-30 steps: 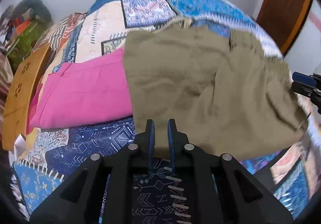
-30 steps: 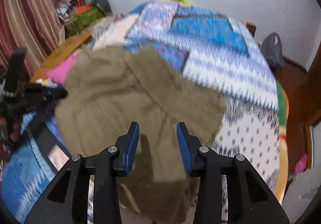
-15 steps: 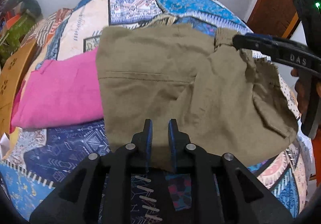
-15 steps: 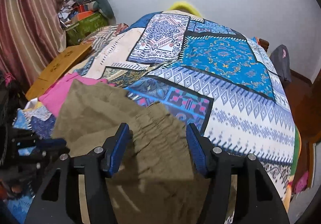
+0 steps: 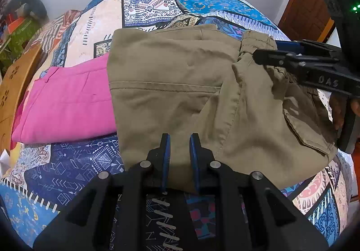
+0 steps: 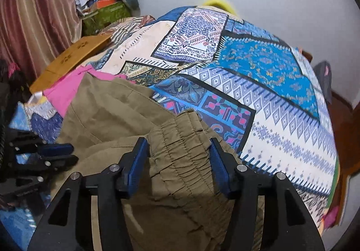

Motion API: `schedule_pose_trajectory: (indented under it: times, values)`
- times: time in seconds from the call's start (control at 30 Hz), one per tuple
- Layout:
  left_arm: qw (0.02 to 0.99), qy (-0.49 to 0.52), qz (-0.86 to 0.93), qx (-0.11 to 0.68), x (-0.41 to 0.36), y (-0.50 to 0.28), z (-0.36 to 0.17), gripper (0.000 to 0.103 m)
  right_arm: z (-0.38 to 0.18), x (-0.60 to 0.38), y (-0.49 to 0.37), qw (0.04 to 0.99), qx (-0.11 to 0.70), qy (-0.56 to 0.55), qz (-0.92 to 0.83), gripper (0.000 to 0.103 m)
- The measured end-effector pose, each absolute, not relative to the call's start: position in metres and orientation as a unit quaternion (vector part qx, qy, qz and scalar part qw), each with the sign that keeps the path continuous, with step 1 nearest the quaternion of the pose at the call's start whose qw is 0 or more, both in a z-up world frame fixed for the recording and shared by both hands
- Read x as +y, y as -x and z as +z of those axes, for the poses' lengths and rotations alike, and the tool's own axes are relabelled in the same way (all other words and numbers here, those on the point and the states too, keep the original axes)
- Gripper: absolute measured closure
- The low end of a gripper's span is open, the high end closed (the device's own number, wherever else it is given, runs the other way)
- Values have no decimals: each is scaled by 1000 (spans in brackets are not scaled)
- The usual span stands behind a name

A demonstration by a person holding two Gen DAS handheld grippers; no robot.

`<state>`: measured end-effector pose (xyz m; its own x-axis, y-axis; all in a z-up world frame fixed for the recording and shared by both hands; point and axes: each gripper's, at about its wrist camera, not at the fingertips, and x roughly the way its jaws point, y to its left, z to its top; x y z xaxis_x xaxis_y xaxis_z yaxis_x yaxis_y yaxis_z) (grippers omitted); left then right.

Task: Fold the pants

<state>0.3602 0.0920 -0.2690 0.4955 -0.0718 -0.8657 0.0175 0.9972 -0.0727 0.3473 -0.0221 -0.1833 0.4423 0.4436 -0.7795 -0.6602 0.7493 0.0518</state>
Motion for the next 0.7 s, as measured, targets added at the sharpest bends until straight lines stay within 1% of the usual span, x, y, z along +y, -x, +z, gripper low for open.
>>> schedule_pose_trajectory:
  times: [0.07,0.13,0.23,0.3,0.43,0.53,0.6,0.67,0.7]
  values:
    - [865,26,-25,501,92,-360,-269,85,-185,-21,-349,842,412,132,323,56]
    - [866,24,-18,498,93,-360,-269,85,-186,-22,-351,845,411,132,317,61]
    - [867,25,-13,497,96,-359,-270,85,-190,-22,-353,845,413,142,307,63]
    - [866,26,-13,499,96,-359,-271,85,-188,-19,-350,847,411,150,301,62]
    - [867,19,-9,498,95,-358,-268,85,-169,-27,-333,857,400,163,282,53]
    - [866,30,-2,499,99,-355,-262,84,-148,-49,-317,864,396,129,283,53]
    - [866,40,2,498,104,-351,-255,82,-133,-72,-302,872,391,105,276,51]
    - [870,41,9,492,108,-347,-247,72,-123,-91,-286,879,385,101,260,50]
    - [872,39,13,487,110,-344,-242,68,-120,-96,-280,882,383,103,255,49]
